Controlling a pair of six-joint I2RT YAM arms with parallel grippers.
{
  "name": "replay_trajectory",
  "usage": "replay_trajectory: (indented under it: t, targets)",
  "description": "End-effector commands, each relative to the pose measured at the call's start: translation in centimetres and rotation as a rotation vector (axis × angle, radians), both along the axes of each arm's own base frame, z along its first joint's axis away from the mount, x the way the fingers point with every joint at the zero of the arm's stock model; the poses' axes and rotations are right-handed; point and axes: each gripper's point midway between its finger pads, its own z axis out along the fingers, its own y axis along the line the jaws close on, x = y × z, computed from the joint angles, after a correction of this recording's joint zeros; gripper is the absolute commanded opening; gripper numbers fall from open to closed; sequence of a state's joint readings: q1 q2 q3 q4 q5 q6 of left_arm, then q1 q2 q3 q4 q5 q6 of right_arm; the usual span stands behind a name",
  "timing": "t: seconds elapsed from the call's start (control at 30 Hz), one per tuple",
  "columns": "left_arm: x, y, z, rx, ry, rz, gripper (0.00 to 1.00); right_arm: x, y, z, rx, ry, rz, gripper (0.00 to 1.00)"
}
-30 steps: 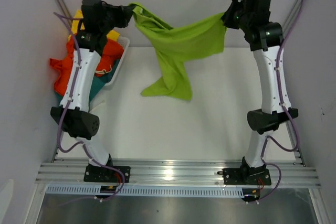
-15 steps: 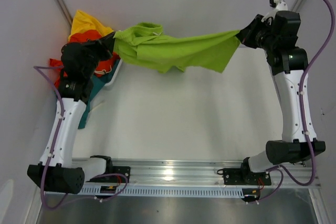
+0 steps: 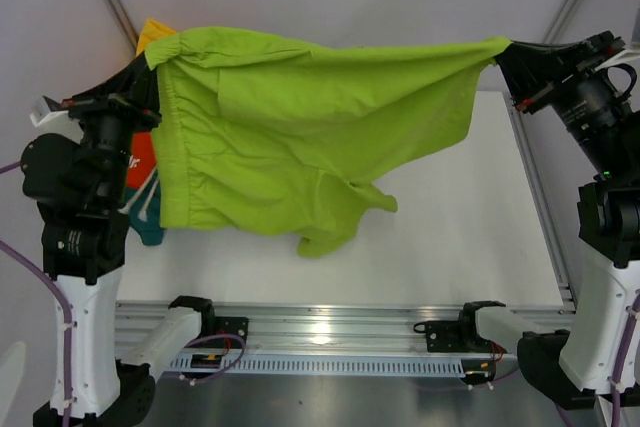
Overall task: Fold and stack the shorts
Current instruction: Flatten the shorts out
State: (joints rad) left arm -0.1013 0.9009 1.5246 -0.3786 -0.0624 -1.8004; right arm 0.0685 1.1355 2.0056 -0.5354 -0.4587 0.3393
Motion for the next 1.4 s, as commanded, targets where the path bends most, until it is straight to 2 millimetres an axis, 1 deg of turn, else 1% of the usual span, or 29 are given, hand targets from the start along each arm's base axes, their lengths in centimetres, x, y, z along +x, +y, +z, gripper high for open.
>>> replay_trajectory:
  t: [0.0,0.17,0.23,0.27,0.3,0.33,0.4,0.43,0.47,0.53,0.6,0.67,0.7,0.73,0.77,0.8,0.87,0.93,1.0,1.03,1.07,1.1,1.13,1.17,1.2,1.23,1.3,1.33,1.37]
  targets:
    - [1.2,0.4,0.1,-0.001,0.000,0.034,0.00,4.9,0.5,-3.3,-0.013,0.134,0.019,0.00]
    - [5.4,-1.3,-2.7,-0.011,0.069,-0.013,0.00,9.9,0.9,-7.3,0.002,0.263,0.054,0.00]
    - [8.7,-2.4,-4.2,-0.027,0.096,-0.044,0.00,12.2,0.9,-8.3,0.017,0.293,0.069,0.00]
    - [8.7,-2.4,-3.8,-0.040,0.079,-0.046,0.00,12.9,0.9,-8.4,0.020,0.296,0.073,0.00]
    - [10.6,-2.8,-4.9,-0.044,0.109,-0.056,0.00,14.8,0.9,-9.4,0.024,0.327,0.075,0.00]
    - [10.9,-2.8,-3.6,-0.051,0.080,-0.052,0.00,15.2,0.7,-8.2,0.031,0.302,0.072,0.00]
    - [13.8,-3.2,-4.7,-0.053,0.108,-0.041,0.00,16.3,1.0,-7.4,0.037,0.287,0.095,0.00]
    - [14.5,-3.3,-4.3,-0.058,0.089,-0.044,0.00,17.7,-0.2,-6.3,0.052,0.253,0.068,0.00]
    - [14.6,-3.3,-2.2,-0.075,0.022,-0.053,0.00,18.2,-0.4,-5.8,0.061,0.234,0.057,0.00]
    - [16.5,-4.0,-1.6,-0.101,-0.004,-0.082,0.00,18.8,-1.3,-3.4,0.087,0.134,0.026,0.00]
    - [16.0,-4.1,2.5,-0.126,-0.137,-0.104,0.00,19.3,-3.8,-1.7,0.156,0.102,-0.030,0.00]
    - [18.0,-4.4,2.8,-0.119,-0.144,-0.100,0.00,18.9,-6.4,1.5,0.221,0.017,-0.043,0.00]
    - [16.3,-4.2,7.0,-0.112,-0.233,-0.100,0.00,18.8,-7.2,2.4,0.239,-0.005,-0.047,0.00]
    - [16.9,-4.2,7.5,-0.114,-0.237,-0.094,0.00,18.6,-8.0,3.6,0.252,-0.047,-0.047,0.00]
    - [19.1,-4.7,6.4,-0.109,-0.206,-0.102,0.00,19.9,-9.1,3.4,0.278,-0.038,-0.053,0.00]
    - [17.1,-4.6,10.2,-0.112,-0.299,-0.116,0.00,19.0,-10.8,5.0,0.335,-0.058,-0.050,0.00]
    - [18.4,-5.3,9.8,-0.104,-0.276,-0.138,0.00,18.5,-11.4,6.0,0.357,-0.088,0.025,0.00]
    - [19.4,-5.8,7.9,-0.090,-0.254,-0.150,0.00,19.1,-11.6,5.1,0.384,-0.037,0.100,0.00]
    - [17.0,-6.0,8.4,-0.076,-0.295,-0.172,0.00,19.0,-10.7,3.9,0.359,0.010,0.150,0.00]
    - [19.1,-6.4,3.3,-0.067,-0.223,-0.165,0.00,19.9,-9.7,1.3,0.333,0.088,0.193,0.00]
    - [18.4,-6.4,2.6,-0.054,-0.236,-0.162,0.00,20.0,-9.2,-0.2,0.321,0.128,0.212,0.00]
    - [15.6,-6.1,3.8,-0.050,-0.288,-0.166,0.00,17.7,-7.9,0.3,0.278,0.099,0.240,0.00]
    - [17.2,-6.9,-2.8,-0.023,-0.200,-0.175,0.00,19.5,-8.1,-5.2,0.310,0.221,0.241,0.00]
    - [16.2,-7.1,-3.8,-0.015,-0.208,-0.184,0.00,19.1,-7.9,-7.2,0.316,0.249,0.233,0.00]
    - [14.8,-7.3,-6.8,-0.006,-0.177,-0.189,0.00,18.3,-7.7,-8.6,0.311,0.242,0.223,0.00]
    - [13.8,-7.5,-8.0,-0.001,-0.180,-0.194,0.00,16.7,-7.2,-12.7,0.343,0.313,0.201,0.00]
    - [12.6,-8.9,-16.2,0.024,-0.086,-0.221,0.00,14.9,-6.7,-15.9,0.340,0.338,0.151,0.00]
    - [10.4,-9.6,-16.3,0.017,-0.114,-0.251,0.00,12.5,-5.6,-18.4,0.310,0.354,0.134,0.00]
    - [9.4,-10.0,-22.6,0.021,-0.027,-0.272,0.00,11.4,-5.1,-19.6,0.298,0.365,0.115,0.00]
